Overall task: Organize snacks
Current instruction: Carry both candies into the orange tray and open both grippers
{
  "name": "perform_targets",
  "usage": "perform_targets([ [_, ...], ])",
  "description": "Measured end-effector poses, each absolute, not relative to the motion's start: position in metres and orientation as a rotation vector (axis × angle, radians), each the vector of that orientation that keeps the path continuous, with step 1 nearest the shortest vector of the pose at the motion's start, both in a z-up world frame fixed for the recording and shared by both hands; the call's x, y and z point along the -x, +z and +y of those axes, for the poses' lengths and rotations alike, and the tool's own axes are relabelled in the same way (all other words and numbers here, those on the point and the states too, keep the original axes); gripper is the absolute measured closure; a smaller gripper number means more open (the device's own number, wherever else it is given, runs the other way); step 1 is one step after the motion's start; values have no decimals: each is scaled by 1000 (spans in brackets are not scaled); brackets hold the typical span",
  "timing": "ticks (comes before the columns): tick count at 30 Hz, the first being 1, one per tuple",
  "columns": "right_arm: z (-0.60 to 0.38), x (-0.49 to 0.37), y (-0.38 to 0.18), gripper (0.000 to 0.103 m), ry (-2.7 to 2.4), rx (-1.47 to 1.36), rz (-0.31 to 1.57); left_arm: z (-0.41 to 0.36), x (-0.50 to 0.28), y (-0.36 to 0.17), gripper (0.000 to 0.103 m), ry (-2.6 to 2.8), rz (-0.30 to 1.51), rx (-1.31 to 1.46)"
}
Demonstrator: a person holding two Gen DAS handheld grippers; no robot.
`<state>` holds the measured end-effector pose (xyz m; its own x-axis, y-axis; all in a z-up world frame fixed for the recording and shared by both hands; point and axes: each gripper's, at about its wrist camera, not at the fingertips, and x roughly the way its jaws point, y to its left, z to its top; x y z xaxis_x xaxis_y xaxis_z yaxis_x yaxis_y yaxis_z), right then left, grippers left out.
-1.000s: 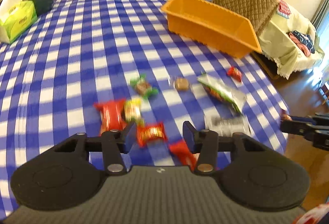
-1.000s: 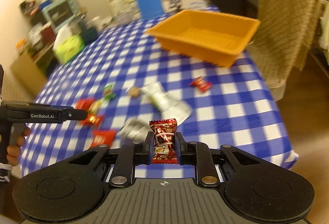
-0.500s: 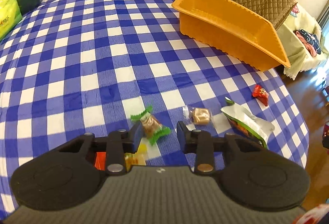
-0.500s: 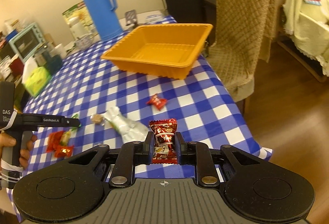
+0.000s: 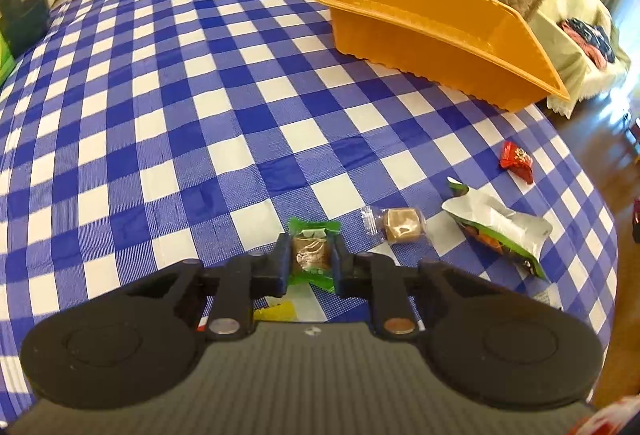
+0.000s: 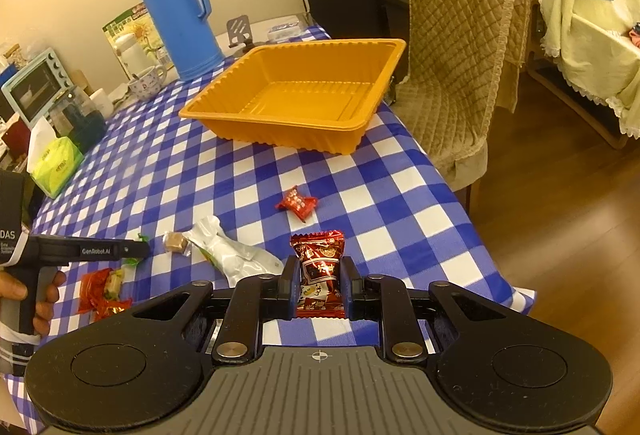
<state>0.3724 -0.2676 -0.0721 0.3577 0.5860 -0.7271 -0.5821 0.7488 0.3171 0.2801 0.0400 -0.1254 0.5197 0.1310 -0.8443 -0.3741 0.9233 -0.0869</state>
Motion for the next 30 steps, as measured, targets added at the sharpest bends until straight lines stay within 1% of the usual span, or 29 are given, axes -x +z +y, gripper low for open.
perform_targets([
  [6,-250,-382,-69,82,785,0,927,43,-287,-108,85,259,950,243],
  [11,-231,-398,-65,82,809,0,907,43,-310,-85,85,204,916,182],
  [21,-182,-454,-48,82,835,-28,821,48,-392,-45,85,101,829,145],
  [30,-143,-511,-56,82,772,-93,832,47,-467,-46,85,43,843,137],
])
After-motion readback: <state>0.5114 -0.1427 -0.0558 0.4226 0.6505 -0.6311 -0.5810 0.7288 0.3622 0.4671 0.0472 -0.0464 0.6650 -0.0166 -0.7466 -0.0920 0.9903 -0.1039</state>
